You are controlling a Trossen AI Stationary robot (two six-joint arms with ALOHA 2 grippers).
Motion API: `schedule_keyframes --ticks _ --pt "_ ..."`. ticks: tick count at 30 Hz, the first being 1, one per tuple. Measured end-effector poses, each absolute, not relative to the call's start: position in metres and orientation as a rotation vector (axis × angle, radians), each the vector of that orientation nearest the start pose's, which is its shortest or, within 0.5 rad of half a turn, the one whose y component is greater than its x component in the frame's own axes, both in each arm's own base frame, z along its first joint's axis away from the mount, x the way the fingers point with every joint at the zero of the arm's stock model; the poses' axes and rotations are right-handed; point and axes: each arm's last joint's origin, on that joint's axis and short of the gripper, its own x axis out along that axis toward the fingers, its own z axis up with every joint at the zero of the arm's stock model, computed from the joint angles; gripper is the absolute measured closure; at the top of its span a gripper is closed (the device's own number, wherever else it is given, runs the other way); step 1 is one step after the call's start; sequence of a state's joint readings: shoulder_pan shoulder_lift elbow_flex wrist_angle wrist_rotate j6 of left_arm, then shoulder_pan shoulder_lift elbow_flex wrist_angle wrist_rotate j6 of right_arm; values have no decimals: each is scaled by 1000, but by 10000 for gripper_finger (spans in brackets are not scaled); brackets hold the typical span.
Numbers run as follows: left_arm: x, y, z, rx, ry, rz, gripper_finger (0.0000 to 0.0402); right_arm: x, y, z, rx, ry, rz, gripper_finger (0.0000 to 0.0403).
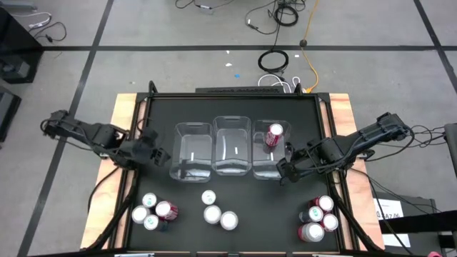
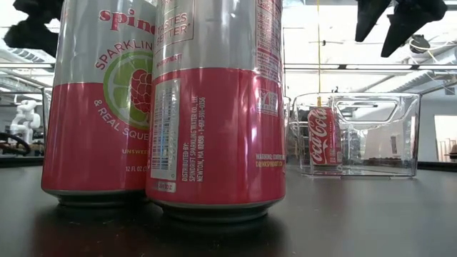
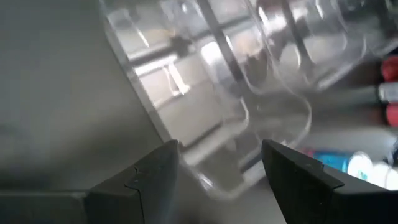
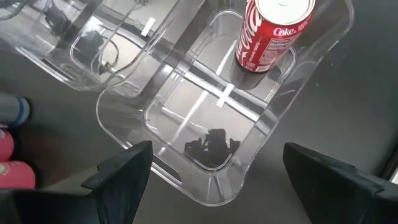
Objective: Sort soda cans
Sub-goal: Put the bottom left blue soda can into the left transparent bin
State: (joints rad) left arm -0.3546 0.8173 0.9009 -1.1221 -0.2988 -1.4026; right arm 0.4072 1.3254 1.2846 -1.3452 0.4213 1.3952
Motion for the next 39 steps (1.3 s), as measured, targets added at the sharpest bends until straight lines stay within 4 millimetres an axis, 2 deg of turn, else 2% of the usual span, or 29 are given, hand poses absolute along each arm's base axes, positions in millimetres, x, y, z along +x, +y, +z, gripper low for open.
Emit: schedule_keyframes --ticks 15,19,26,39 --pt "118 -101 273 -1086 989 663 159 207 76 317 539 1012 -762 49" --pt "116 -113 279 -1085 1034 714 159 207 76 317 525 1016 -753 49" --pt "113 -129 303 -985 1110 802 159 207 76 317 504 1000 -759 49" --pt "118 -134 304 -954 1085 768 159 208 75 318 474 983 -762 49"
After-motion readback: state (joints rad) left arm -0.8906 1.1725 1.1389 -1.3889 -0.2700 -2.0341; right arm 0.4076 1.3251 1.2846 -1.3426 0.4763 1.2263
